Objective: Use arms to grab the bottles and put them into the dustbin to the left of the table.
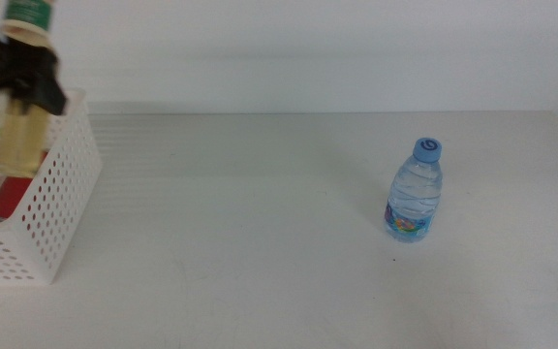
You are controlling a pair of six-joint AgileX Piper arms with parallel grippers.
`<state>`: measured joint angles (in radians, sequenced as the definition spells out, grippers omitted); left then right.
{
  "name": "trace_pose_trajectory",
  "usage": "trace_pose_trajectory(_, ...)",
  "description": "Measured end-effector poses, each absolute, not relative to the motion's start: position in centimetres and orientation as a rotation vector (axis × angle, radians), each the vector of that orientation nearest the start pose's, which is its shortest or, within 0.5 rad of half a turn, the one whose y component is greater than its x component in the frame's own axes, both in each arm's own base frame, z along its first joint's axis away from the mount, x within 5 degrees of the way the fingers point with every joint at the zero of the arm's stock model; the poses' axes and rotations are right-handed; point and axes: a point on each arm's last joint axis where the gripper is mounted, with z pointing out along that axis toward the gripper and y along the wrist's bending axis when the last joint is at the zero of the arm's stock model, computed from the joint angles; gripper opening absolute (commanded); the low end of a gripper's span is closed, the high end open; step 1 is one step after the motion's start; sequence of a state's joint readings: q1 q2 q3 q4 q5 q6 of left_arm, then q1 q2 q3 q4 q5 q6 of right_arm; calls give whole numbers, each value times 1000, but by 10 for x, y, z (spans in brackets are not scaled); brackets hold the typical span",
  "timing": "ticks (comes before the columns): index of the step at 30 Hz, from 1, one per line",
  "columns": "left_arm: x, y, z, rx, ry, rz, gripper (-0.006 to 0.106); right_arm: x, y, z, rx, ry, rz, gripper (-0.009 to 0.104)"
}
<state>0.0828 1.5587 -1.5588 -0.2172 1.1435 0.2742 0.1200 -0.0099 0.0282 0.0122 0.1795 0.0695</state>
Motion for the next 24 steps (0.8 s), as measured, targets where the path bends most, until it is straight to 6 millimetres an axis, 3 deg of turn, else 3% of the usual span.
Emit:
trace_pose_trajectory(6,356,59,366,117,2671,-148,9,56,7,188,-34,1683,153,72)
trace_pose_trajectory(10,373,83,344,70,2710,-143,9,56,7,188,-34,1683,153,72)
trace_pose_trajectory(17,392,99,300,41,2819,-164,9,56,7,188,-34,1683,153,72)
trace_pose_trajectory(24,397,101,285,38,2851,-169,9,56,7,188,-34,1683,153,72)
